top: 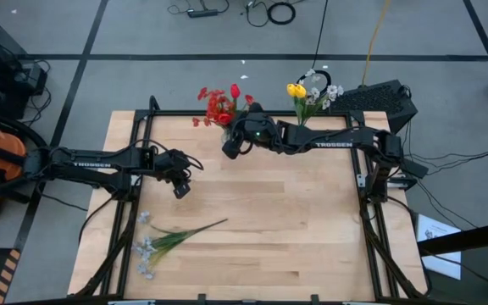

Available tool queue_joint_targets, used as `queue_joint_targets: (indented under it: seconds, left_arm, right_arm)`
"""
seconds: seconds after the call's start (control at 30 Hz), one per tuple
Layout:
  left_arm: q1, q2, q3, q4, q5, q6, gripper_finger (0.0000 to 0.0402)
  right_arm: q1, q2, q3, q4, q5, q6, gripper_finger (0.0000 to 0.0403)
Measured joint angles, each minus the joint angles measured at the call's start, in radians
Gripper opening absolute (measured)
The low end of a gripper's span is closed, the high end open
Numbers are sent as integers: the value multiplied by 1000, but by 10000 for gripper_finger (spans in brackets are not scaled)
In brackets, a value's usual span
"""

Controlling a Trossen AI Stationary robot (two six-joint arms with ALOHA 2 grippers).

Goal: Sort flowers into vase by color
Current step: Put the red tulip into the transparent vase, then put the white flower into the blue vase

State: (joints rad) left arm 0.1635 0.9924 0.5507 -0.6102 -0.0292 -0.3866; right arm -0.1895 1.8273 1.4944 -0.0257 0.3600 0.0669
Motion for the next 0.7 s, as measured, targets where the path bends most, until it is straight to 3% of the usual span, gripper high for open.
queue_joint_targets:
  seconds: [0.37,0.53,0.7]
  left_arm:
    - [0,0,0,2,0,-31,134]
    - [-3,0,0,3,0,-158,134]
    - [-29,0,0,9,0,-323,134]
  right_arm:
    - [3,-78,0,-54,-3,1,101]
    - [15,-169,0,-179,-3,1,130]
    - [43,-272,0,-365,-1,42,133]
